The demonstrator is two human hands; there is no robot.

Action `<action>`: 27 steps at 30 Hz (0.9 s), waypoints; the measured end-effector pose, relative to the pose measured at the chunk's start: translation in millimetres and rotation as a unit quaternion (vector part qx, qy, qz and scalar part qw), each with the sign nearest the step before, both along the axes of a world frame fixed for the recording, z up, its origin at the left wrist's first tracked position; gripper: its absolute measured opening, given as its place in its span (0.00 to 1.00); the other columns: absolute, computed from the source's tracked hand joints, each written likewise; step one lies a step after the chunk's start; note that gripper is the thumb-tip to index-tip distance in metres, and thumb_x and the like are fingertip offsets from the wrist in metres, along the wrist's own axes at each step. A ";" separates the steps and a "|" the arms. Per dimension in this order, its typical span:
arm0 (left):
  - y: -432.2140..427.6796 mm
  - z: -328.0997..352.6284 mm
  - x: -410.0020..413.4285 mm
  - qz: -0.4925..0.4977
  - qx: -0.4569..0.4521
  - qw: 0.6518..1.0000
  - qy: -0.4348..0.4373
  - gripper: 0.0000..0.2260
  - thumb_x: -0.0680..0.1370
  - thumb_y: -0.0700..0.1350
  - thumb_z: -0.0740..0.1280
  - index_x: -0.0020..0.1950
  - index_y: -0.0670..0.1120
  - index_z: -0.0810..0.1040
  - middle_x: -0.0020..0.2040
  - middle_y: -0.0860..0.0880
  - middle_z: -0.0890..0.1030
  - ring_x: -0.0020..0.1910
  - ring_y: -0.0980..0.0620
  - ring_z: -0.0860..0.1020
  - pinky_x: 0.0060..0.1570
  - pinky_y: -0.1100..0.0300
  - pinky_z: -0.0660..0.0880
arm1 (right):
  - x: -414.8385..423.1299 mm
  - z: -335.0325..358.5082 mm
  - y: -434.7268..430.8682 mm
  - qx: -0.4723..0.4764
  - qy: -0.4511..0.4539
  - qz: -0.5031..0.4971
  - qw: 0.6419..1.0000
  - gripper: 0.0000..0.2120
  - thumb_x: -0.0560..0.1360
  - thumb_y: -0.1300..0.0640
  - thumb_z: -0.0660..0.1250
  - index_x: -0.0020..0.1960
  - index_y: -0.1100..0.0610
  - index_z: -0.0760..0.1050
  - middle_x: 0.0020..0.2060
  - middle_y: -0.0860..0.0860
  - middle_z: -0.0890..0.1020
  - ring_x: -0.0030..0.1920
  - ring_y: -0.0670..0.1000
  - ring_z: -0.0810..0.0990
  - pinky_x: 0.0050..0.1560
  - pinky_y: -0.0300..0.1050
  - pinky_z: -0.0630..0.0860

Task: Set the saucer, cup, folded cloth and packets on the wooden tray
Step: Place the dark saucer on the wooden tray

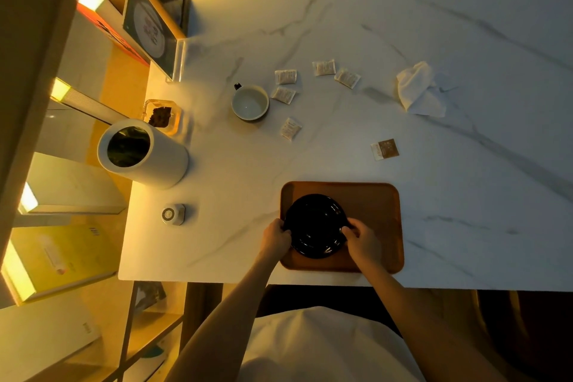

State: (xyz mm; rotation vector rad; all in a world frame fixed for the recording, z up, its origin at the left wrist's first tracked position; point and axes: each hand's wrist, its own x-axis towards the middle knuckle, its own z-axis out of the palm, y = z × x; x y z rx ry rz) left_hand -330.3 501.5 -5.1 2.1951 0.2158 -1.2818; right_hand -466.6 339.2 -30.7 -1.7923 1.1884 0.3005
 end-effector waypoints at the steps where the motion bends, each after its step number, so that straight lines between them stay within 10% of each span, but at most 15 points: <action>1: -0.2 0.0 0.3 0.000 0.000 1.000 0.001 0.14 0.80 0.38 0.60 0.65 0.39 0.72 0.58 0.37 0.78 0.57 0.38 0.78 0.59 0.42 0.77 | -0.7 -0.4 0.1 -0.001 0.000 0.002 1.000 0.17 0.80 0.51 0.62 0.67 0.53 0.73 0.60 0.53 0.80 0.59 0.53 0.78 0.54 0.44 0.73; 19: 0.3 16.3 2.5 -0.051 0.019 0.999 -0.002 0.12 0.82 0.44 0.59 0.63 0.41 0.71 0.57 0.40 0.79 0.55 0.40 0.79 0.59 0.44 0.77 | 1.2 8.8 -10.2 0.007 0.030 0.112 0.993 0.22 0.80 0.45 0.58 0.70 0.54 0.67 0.54 0.52 0.80 0.51 0.50 0.79 0.51 0.45 0.75; 27: 9.5 36.2 16.3 -0.157 0.065 0.973 -0.159 0.12 0.82 0.46 0.55 0.60 0.42 0.71 0.57 0.42 0.78 0.52 0.43 0.77 0.53 0.46 0.76 | -20.7 44.0 -36.0 -0.073 0.008 0.066 0.995 0.24 0.79 0.44 0.59 0.71 0.54 0.67 0.64 0.55 0.77 0.61 0.54 0.77 0.59 0.52 0.75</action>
